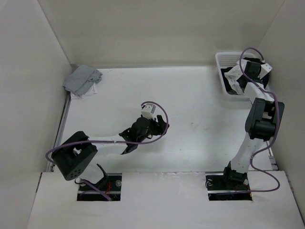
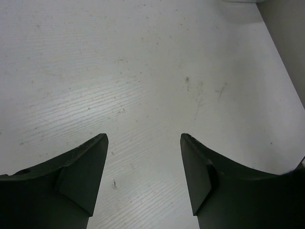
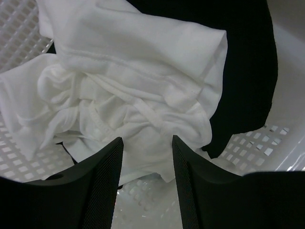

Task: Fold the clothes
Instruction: Grab the tank top from the pile

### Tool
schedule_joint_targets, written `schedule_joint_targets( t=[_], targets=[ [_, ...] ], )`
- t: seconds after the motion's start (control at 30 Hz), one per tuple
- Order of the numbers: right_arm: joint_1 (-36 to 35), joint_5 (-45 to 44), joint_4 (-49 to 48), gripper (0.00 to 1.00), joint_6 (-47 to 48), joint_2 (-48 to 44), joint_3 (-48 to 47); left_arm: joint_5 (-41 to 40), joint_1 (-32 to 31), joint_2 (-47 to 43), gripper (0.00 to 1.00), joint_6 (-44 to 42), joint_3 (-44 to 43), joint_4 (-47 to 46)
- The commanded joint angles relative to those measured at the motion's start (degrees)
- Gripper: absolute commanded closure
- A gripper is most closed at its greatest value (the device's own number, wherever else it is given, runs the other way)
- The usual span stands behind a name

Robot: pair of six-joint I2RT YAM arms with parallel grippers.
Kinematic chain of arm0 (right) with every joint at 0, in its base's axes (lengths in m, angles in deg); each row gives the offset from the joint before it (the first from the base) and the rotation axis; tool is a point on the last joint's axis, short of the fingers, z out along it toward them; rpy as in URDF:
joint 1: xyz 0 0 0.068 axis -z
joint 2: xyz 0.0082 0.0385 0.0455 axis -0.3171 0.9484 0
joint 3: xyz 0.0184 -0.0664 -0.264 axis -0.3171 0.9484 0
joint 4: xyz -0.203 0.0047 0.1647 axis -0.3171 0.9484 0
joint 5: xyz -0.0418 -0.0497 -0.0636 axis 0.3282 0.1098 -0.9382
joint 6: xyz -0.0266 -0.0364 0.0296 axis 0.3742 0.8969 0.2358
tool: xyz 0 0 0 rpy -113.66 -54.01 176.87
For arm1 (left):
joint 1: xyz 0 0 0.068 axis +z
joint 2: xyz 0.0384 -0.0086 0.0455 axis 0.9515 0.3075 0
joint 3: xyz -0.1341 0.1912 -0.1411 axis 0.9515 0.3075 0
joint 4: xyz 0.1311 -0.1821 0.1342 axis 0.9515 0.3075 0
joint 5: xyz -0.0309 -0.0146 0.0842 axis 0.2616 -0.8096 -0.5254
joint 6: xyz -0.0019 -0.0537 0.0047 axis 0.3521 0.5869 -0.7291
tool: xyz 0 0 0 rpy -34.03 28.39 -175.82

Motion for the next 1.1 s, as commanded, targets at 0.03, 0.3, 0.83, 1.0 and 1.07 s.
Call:
schedule_joint_targets(
  t=[0.03, 0.3, 0.83, 1.0, 1.07],
  targets=[
    [1.25, 0.31, 0.53, 0.51, 1.69, 3.11, -6.75, 1.28, 0.58, 1.28, 0.39, -0.20, 0.31, -4.01],
    [1.61, 0.74, -0.42, 0.98, 0.81, 3.21, -7.99, 1.36, 1.29, 1.72, 0.39, 0.15, 0.40, -4.63],
    [-2.44, 2.32, -10.53, 1.00, 0.99, -20.25, 6.77, 1.36, 1.73, 0.05, 0.39, 1.03, 1.81, -5.59],
    [-6.90, 4.87, -13.70, 1.00, 0.55, -34.30, 6.97, 1.36, 1.99, 0.40, 0.39, 1.73, 1.72, -5.77],
    [-10.76, 5.05, -13.18, 1.00, 0.89, -38.96, 4.69, 1.36, 2.25, 0.32, 0.39, 2.00, 1.89, -5.77]
  ],
)
